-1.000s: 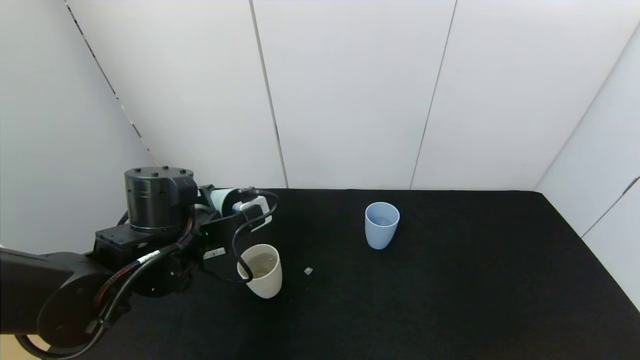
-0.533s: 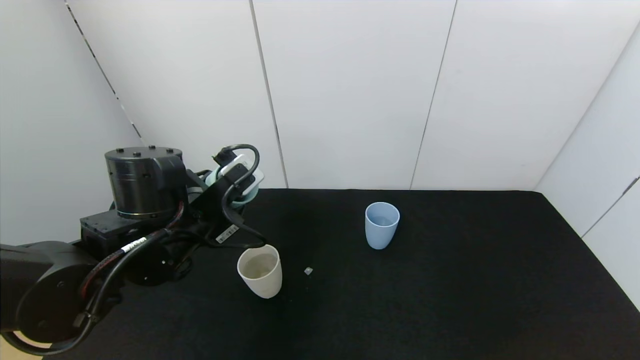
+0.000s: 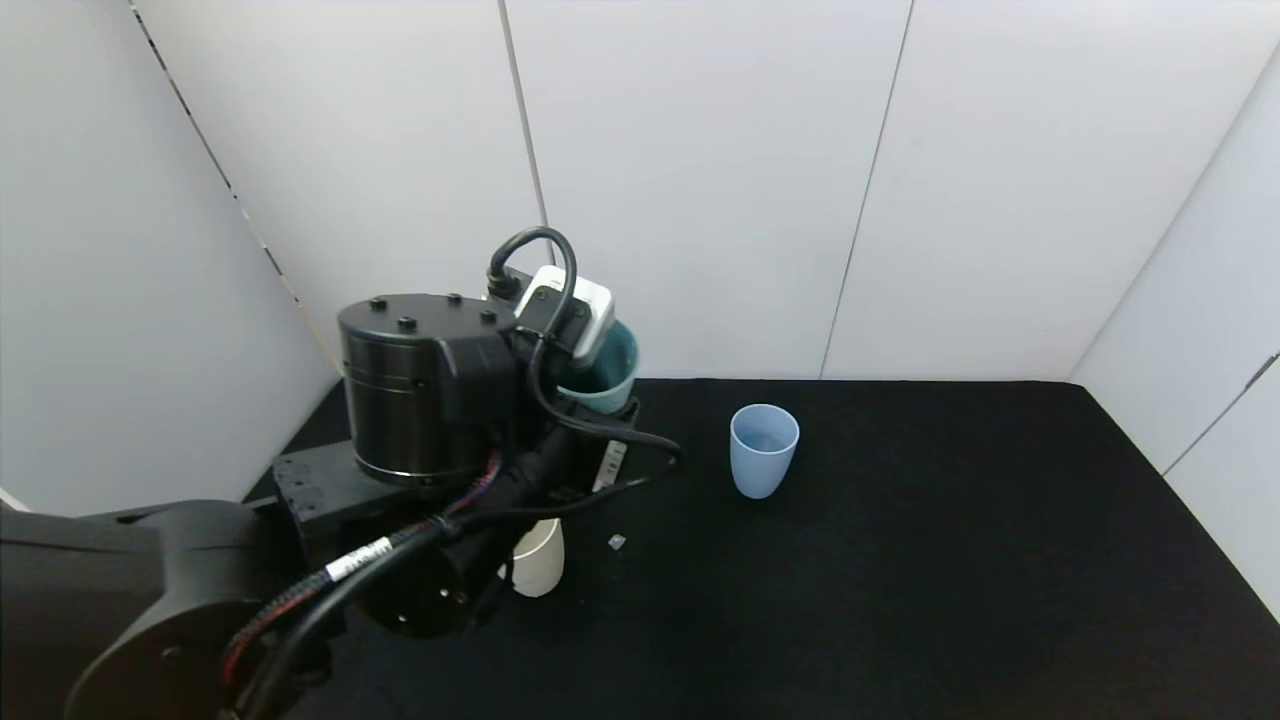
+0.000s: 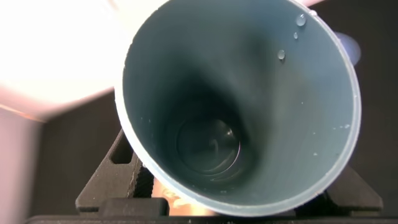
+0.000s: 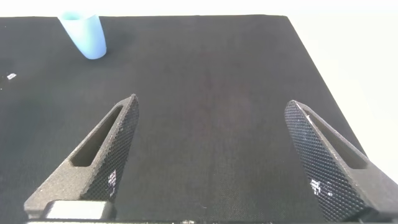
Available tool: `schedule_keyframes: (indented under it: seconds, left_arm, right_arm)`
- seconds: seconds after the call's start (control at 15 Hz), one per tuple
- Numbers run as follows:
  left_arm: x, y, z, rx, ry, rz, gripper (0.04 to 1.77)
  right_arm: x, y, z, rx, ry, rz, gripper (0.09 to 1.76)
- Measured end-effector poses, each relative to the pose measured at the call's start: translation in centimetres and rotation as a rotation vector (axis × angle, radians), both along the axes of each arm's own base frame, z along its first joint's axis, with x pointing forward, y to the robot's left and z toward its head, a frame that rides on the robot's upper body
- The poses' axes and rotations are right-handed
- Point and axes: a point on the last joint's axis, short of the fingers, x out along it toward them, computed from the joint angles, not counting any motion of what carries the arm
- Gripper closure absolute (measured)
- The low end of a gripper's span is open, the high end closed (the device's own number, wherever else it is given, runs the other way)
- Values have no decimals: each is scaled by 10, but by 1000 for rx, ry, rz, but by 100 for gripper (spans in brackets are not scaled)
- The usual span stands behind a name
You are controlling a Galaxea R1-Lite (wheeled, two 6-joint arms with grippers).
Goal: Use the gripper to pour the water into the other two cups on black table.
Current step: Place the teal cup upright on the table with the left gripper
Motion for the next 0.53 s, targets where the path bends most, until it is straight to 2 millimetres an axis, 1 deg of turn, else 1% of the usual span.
schedule_keyframes:
  seconds: [0.13,0.2,0.33,0.53]
  left_arm:
    - [-12,-25,-9,-134,47,-14,65]
    - [-16,-34,-16,-177,70,-15,65]
    - [-20,-47,-31,-228,114,-4,65]
    - [-19,-59,-60,-277,188,24,65]
  right_arm:
    - [0,0,0,0,0,0,14]
    - [0,0,0,0,0,0,14]
    - [0,0,0,0,0,0,14]
    - [0,0,0,0,0,0,14]
